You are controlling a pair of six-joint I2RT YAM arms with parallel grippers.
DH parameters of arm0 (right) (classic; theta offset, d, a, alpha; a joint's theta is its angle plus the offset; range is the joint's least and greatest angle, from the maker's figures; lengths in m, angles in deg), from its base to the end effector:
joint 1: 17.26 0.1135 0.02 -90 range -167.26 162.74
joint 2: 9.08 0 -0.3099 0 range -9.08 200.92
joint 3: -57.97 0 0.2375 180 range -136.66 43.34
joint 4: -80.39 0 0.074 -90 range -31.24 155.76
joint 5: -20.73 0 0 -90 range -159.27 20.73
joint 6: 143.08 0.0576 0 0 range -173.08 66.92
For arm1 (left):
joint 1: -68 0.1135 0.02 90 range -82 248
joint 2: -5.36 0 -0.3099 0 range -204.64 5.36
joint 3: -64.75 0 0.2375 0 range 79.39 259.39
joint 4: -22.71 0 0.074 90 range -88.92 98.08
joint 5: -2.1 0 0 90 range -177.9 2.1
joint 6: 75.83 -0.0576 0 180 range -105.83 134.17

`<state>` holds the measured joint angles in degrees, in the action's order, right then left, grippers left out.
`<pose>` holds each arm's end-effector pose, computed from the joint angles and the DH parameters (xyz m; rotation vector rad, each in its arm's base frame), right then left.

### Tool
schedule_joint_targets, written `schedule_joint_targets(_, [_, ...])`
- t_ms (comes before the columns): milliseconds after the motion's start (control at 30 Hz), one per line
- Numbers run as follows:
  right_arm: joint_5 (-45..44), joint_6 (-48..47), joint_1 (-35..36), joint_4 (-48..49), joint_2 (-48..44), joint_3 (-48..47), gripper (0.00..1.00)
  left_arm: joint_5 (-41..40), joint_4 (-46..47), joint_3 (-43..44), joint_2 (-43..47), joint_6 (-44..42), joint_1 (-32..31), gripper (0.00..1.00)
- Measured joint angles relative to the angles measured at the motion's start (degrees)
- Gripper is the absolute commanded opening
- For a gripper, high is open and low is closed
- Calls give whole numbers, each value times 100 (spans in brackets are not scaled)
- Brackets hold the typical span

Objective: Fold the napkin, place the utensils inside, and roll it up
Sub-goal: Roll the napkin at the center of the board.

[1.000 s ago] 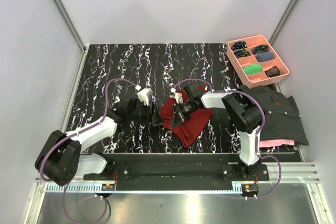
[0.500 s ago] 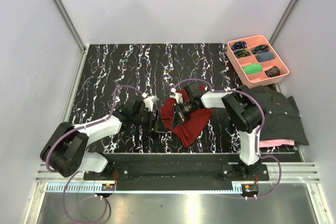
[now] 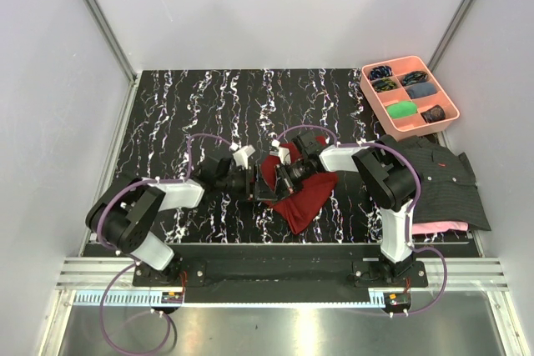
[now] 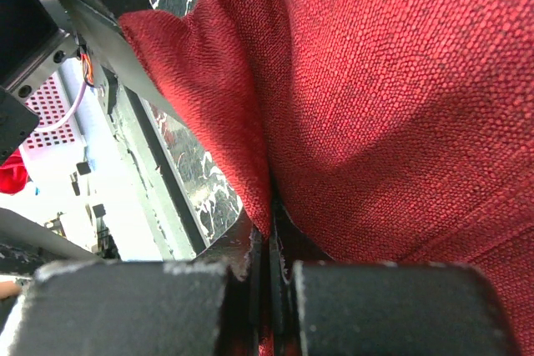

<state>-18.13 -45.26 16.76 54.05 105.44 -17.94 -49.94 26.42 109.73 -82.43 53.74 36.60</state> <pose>0.2906 0.2502 0.1475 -0.8951 2.5751 1.4267 0.2162 -0.1735 0.1865 0.2245 2.4612 -1.3568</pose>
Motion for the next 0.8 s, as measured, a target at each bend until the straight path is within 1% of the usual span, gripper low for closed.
schedule_joint_targets(300, [0,0,-2,0,0,2,0,-17,459,59,-155,203,35,70])
schedule_joint_targets(467, [0,0,-2,4,0,7,0,-57,761,59,-195,258,186,70])
schedule_joint_targets(700, [0,2,-2,4,0,7,0,-68,1410,26,-610,369,308,69])
schedule_joint_targets(800, [-2,4,-2,4,0,7,7,-68,1515,22,-726,385,313,69])
